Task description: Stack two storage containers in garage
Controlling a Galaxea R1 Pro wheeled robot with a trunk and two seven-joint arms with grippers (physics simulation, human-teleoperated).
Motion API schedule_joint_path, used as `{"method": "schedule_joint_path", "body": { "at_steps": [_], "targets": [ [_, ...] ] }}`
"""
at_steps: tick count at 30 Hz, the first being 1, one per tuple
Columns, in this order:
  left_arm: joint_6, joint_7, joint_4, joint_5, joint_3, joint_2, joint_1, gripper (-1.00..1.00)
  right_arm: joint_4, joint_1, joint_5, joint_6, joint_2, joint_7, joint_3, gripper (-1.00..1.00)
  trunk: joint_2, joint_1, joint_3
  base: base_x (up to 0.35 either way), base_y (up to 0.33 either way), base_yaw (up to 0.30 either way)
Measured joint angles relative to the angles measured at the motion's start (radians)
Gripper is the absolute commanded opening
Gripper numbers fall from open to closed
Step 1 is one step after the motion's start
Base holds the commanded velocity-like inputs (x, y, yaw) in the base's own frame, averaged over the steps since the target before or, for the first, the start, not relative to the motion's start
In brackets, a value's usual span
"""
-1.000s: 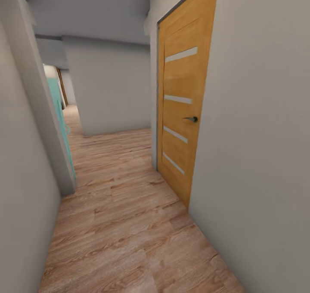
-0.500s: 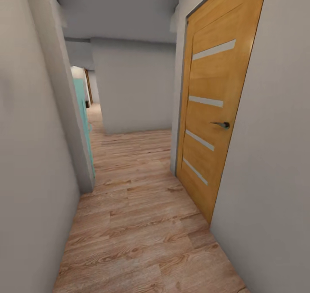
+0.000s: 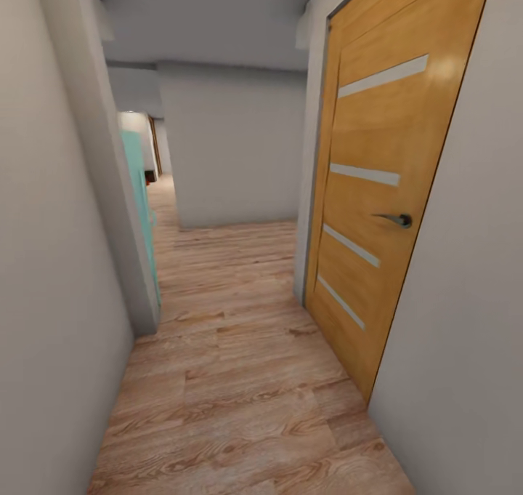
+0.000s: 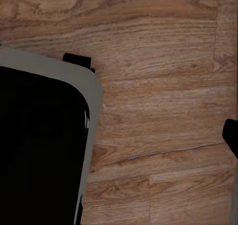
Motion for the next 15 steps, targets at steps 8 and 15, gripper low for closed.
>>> {"method": "schedule_joint_path", "body": {
  "at_steps": [8,15],
  "targets": [
    [-0.001,0.0,0.0,0.0,0.0,0.0,0.0,1.0,0.0,0.0,0.014,-0.001,0.0,0.0,-0.004,1.0,0.0,0.0,0.0,0.324,0.0,0.03],
    [0.0,0.0,0.0,0.0,0.0,-0.001,0.0,1.0,0.0,0.0,0.014,0.0,-0.001,0.0,-0.001,1.0,0.0,0.0,-0.002,0.324,0.0,0.242]
  ]
}}
